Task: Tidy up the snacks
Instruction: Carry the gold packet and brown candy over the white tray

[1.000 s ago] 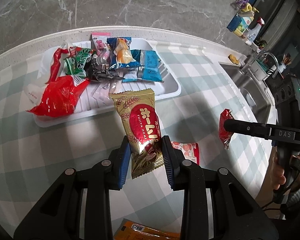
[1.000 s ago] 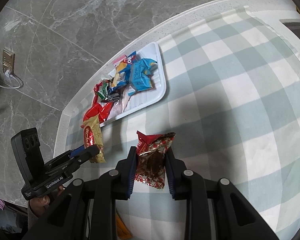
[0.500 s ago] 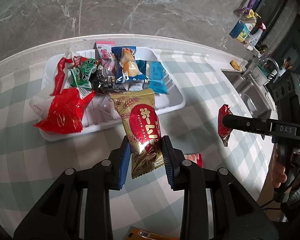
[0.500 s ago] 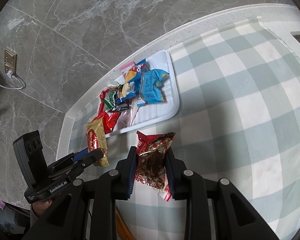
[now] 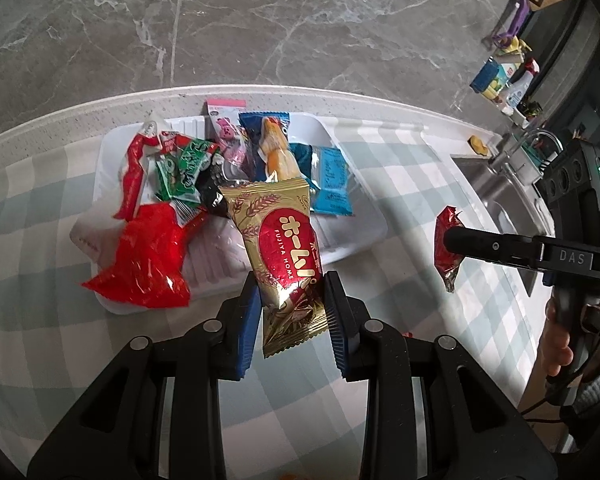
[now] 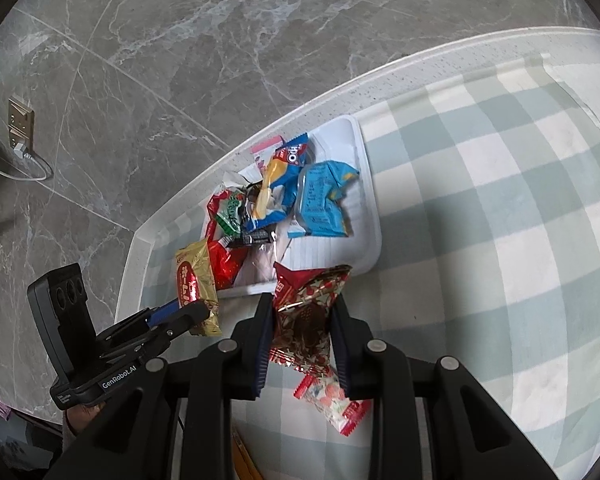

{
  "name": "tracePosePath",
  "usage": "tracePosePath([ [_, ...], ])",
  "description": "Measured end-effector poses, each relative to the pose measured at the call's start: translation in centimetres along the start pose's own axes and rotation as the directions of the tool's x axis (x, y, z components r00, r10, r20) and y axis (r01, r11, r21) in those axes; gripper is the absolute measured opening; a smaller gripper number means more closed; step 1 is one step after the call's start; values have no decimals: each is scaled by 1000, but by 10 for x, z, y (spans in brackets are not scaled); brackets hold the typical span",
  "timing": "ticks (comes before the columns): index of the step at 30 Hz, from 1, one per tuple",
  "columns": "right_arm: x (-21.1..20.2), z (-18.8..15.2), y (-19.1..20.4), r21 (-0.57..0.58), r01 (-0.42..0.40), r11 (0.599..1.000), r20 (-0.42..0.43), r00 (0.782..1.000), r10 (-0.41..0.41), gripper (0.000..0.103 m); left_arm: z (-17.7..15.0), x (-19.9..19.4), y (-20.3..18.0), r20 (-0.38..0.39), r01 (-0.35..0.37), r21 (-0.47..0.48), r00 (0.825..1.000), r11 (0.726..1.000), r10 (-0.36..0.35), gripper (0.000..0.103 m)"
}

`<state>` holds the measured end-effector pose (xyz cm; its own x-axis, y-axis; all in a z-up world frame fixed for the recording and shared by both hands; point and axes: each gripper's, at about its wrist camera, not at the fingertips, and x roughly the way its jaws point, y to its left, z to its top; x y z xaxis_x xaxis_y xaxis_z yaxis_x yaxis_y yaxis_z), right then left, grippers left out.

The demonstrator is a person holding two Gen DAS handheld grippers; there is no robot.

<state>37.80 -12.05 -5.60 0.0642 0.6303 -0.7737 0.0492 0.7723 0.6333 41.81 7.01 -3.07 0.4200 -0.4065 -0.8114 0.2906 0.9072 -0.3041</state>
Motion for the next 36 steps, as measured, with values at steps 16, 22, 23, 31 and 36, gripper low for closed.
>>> tracePosePath([
  [16,24,26,8,-26,-7,1000,-18,1000,7,29,26,5,13,21,-25,-5,999,1000,25,29],
  [22,36,37,10,-33,-5,999,-27,1000,4,29,35,10,16,28,-31,-7,999,999,32,29],
  [23,37,39,10,-34,-4,999,-29,1000,3,29,36,12,17,28,-33,-9,999,999,33,29],
  [31,55,49,13,-46,-3,999,-49,999,1,29,44,21,25,25,-42,-19,999,999,42,29],
  [36,66,53,16,-52,-3,999,-63,998,-1,29,47,25,30,25,-46,-27,999,999,47,29],
])
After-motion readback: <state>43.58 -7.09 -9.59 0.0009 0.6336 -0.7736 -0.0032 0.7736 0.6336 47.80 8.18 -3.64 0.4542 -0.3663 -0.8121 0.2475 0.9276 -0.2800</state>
